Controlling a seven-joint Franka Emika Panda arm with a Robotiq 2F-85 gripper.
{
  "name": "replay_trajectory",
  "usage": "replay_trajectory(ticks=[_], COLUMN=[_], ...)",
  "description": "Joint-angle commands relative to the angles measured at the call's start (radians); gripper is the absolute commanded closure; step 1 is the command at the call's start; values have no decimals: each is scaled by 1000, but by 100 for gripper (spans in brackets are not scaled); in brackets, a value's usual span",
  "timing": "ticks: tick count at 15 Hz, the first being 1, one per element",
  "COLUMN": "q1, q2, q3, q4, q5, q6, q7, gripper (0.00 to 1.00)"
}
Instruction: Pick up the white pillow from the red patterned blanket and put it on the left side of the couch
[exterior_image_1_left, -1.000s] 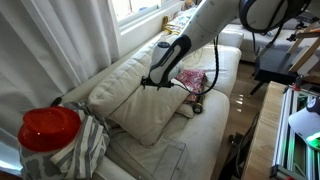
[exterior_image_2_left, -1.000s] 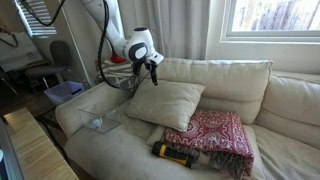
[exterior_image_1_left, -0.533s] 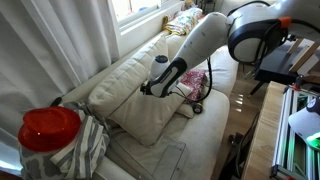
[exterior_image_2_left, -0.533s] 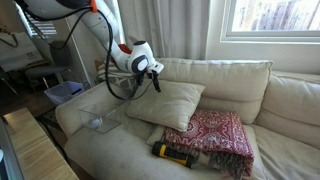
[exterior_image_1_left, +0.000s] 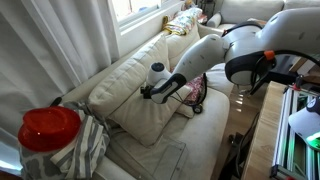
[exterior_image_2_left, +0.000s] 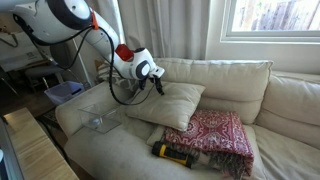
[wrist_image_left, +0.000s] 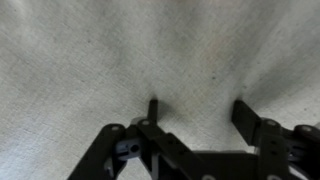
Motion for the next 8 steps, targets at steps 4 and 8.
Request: replay_trajectory(ticks=[4,8], q1=[-35,-90], q2=[-11,-9], q3=[47,128], q4=[3,26], q5=[-48,-40], q6=[-54,-81], q7=[76,56], gripper=[81,100])
